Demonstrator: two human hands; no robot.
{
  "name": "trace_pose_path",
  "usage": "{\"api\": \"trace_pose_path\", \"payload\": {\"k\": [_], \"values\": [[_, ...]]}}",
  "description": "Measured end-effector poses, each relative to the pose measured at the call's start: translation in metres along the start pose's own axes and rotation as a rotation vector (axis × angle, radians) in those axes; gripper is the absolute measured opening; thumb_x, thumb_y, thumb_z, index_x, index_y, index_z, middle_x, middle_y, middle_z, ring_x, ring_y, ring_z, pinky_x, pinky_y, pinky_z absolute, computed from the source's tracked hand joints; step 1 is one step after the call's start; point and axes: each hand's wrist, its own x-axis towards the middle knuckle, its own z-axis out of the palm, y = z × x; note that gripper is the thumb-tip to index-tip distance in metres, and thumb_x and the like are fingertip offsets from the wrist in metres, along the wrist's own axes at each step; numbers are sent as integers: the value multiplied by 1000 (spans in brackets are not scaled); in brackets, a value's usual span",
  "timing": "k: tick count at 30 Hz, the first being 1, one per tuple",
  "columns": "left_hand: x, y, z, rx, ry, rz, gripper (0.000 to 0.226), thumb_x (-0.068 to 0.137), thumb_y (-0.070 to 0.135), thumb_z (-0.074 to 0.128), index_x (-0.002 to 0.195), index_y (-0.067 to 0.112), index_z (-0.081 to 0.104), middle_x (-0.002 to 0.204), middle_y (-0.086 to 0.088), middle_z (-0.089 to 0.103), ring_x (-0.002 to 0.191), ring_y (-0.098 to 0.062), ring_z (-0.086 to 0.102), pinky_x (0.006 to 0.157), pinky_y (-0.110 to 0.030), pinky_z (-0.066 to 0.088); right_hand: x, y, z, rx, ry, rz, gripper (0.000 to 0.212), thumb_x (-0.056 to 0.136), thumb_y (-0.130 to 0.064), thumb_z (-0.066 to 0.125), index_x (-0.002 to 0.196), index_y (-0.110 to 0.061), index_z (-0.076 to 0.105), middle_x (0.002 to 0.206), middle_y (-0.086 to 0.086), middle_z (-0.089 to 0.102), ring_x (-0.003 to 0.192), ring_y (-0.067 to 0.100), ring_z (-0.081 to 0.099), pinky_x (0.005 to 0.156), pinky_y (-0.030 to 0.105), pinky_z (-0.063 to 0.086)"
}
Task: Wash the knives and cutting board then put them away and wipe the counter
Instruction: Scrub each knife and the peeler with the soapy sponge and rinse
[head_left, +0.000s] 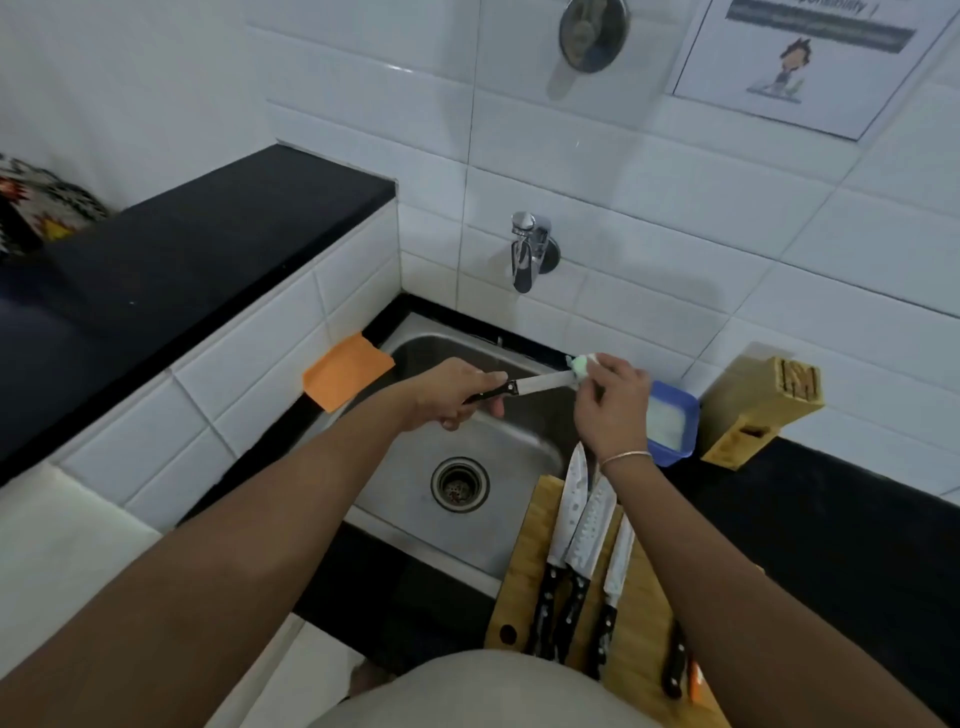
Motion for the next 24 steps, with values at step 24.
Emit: {"api": "trace_pose_path", "payload": {"k": [24], "values": [[-39, 8, -4, -8, -22, 58, 42, 106, 37, 53, 89, 4, 73, 52, -4, 34, 48, -14, 33, 54, -27, 37, -15, -20, -17, -51, 21, -298, 23, 87, -1, 60, 104, -2, 75, 111, 20, 65, 101, 38, 53, 95, 31, 39]]}}
